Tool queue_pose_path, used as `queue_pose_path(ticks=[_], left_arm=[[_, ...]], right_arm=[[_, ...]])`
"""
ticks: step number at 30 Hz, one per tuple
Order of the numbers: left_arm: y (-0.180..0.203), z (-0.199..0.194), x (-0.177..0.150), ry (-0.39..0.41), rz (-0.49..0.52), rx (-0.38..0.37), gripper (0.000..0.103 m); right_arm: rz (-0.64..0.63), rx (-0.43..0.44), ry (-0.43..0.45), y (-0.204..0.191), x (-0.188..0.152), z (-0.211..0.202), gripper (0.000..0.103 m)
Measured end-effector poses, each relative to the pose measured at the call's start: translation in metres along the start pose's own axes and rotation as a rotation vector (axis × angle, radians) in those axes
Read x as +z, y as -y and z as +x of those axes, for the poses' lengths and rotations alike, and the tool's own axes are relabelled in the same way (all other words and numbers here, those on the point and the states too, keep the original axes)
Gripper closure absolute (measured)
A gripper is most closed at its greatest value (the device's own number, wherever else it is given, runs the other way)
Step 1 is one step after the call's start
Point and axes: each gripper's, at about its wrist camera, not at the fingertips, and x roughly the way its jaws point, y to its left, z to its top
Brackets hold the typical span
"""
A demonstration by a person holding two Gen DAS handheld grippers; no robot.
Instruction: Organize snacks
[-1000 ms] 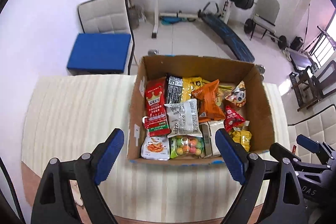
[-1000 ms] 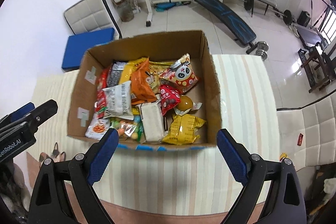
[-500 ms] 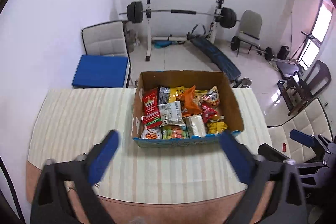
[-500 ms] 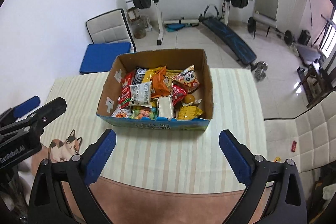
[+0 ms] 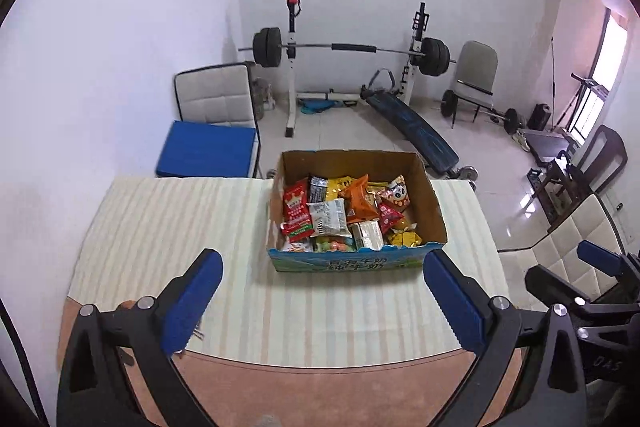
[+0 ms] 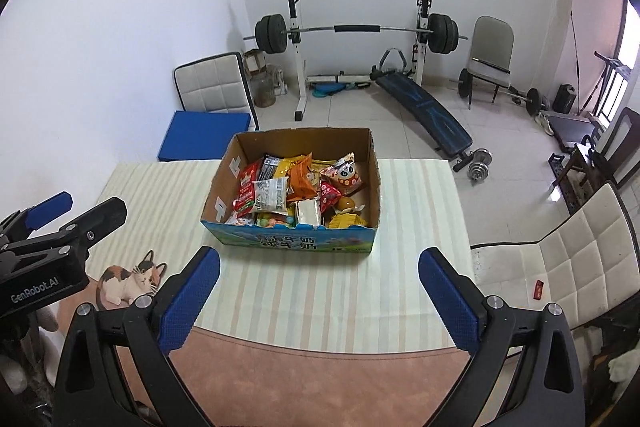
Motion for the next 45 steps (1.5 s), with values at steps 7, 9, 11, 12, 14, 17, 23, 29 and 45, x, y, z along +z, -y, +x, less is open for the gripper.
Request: queue_pose_path(ticks=[7,9,11,12,14,17,23,29,45], left_arm=[[-0.002,-0.022,-0.005,0.032,-0.02,-0.002,0.0],[-0.002,-0.025,-0.006,0.032,-0.029,-0.006,0.0],[-0.001,-0.023,-0.006,0.033,-0.032,-0.008,0.0],[-0.002,-0.025,-0.008,0.032,-0.031,-0.004,0.0],[-0.001,-0.021,-0.007,0.032,-0.031,0.0,0.0],[0.001,-0.018,-0.007,0.036,-0.029,0.009,0.0],[0.005,0.006,-0.001,0.041,-0.027,0.037,0.0],[0.005,0.04,0.005,0.017,-0.032,0.057,0.0],[0.0,0.09,0.016,0.0,-0.017,0.106,0.0]], right_arm=[[-0.011,-0.005,0.023,-0.004,-0.008,-0.023,0.001],[-0.019,-0.01,0.021,-0.005,-0.01,-0.024,0.001],[-0.024,-0.019,0.022,-0.005,-0.011,-0.026,0.001],[-0.023,-0.024,0.021,-0.004,-0.011,-0.025,0.001],[-0.024,-0.036,0.026,-0.002,-0.01,-0.024,0.001],[-0.034,-0.062,0.035,0.0,-0.006,-0.016,0.001],[-0.017,-0.081,0.04,0.006,0.005,0.011,0.001],[0.024,-0.098,0.049,0.018,0.024,0.041,0.001],[0.041,-0.119,0.024,0.025,0.039,0.094,0.001]])
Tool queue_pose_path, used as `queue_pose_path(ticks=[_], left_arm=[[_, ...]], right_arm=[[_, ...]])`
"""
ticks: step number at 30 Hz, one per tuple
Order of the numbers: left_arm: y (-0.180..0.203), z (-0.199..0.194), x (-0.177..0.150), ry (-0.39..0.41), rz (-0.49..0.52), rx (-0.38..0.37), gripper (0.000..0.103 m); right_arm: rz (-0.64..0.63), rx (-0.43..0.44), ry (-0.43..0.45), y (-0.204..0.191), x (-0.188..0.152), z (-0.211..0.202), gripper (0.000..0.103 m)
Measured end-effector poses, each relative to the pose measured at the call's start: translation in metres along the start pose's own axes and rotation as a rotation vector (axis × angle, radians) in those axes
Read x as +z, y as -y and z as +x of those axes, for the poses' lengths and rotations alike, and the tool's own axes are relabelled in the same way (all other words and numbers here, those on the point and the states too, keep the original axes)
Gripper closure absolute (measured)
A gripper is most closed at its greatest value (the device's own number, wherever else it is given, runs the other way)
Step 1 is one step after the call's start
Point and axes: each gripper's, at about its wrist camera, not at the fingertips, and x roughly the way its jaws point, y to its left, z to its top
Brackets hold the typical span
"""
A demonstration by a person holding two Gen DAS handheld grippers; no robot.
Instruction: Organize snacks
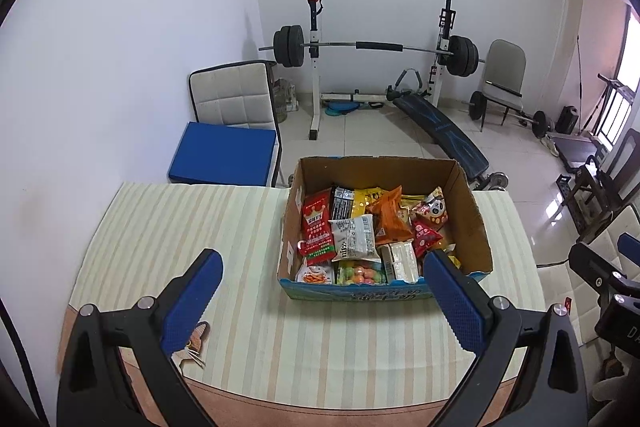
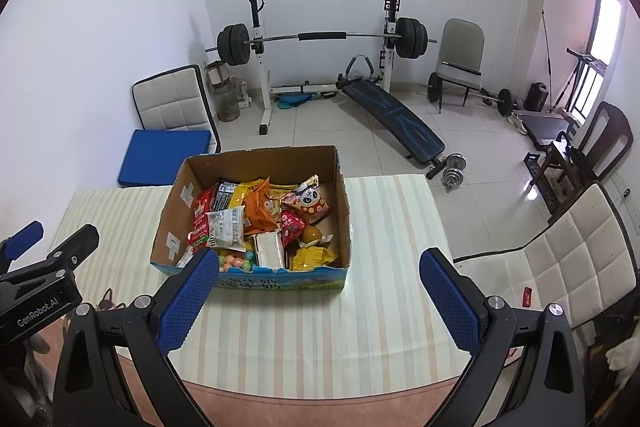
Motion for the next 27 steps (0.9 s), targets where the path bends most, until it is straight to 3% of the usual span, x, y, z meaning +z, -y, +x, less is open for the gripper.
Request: queue_pose_path(ticks=[27], left_arm=[[0.001,-0.006,-0.002,0.002,0.019,-0.031,0.0]], right_arm=[[-0.003,-0.016,-0.004,0.001,-0.01,0.001,0.001]])
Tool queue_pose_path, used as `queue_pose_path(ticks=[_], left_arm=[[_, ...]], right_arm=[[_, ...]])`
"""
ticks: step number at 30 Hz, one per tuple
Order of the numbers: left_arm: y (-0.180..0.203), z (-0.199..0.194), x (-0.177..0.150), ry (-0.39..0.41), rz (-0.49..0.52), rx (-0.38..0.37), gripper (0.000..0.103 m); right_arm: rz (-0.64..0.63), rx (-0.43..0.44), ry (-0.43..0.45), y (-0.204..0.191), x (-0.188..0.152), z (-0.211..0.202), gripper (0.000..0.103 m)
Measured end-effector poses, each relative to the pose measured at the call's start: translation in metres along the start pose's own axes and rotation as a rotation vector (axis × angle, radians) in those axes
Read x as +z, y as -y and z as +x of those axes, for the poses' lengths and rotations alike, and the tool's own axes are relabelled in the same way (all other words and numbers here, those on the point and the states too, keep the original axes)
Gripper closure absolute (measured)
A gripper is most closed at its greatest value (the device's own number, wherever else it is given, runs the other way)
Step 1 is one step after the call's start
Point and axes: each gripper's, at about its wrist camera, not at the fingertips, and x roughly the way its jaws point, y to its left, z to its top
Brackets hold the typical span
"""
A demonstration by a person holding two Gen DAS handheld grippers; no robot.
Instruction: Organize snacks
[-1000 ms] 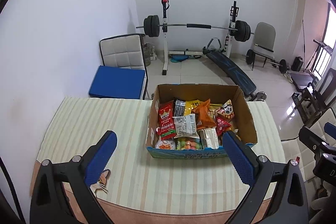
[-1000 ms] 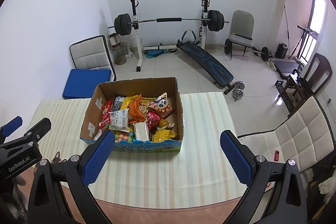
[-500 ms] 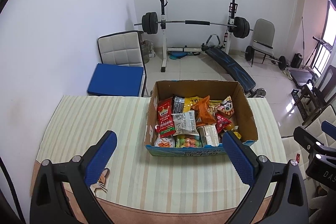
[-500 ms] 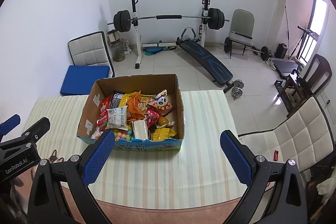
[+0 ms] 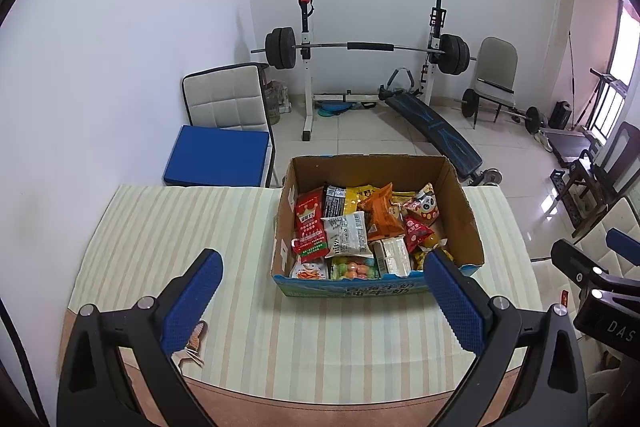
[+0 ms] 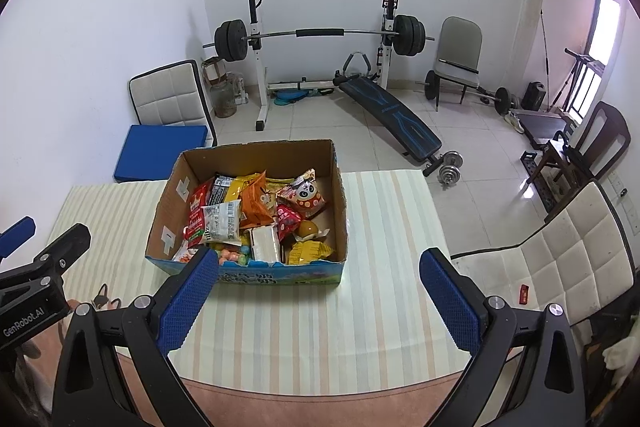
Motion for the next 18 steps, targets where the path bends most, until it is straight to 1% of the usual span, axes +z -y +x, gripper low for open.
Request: queue_pose_path(ticks=[18], left_arm=[[-0.001,-0.002,0.0,0.007,0.009,-0.017,0.0]], right_arm=[[0.003,-0.005,0.01,0.0,0.0,-0.012,0.001]])
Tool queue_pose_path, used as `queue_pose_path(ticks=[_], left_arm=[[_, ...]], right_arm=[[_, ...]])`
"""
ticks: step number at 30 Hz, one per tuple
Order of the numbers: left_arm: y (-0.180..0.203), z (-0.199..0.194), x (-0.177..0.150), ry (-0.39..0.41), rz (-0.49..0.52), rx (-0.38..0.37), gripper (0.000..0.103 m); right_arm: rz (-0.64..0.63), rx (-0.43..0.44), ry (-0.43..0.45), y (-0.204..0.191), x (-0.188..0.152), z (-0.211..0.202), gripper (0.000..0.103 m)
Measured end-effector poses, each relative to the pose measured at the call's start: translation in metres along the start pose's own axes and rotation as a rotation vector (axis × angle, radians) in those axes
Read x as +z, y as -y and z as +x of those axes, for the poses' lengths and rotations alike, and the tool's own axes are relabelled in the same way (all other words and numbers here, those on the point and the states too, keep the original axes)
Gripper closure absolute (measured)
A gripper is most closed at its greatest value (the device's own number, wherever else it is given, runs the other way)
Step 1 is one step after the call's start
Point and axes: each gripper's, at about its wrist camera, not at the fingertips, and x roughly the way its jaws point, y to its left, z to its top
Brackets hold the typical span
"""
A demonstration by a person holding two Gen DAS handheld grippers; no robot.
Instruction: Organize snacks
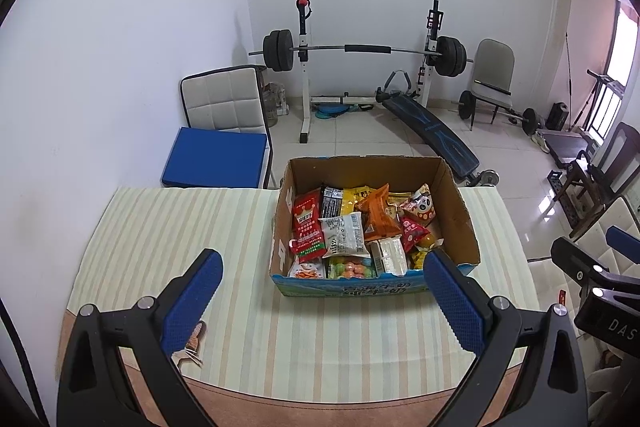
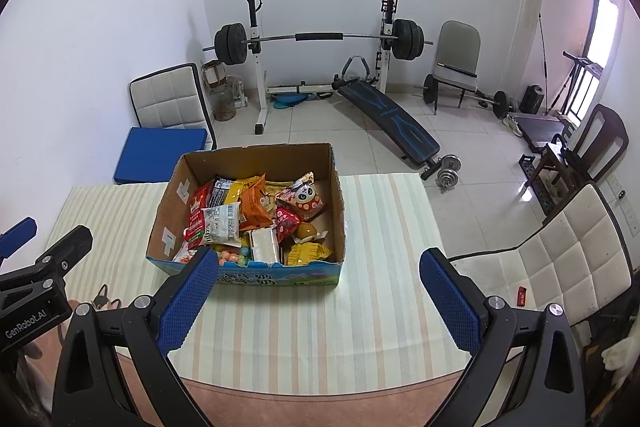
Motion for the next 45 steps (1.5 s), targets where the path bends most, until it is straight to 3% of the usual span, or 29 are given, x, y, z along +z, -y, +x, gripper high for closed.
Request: queue_pose_path(ticks=[45], left_arm=[[0.007,-0.007,-0.005,0.012,0.028,-0.017,0.0]], right_arm=[[0.005,0.001,-0.003,0.0,0.001,-0.013,0.001]])
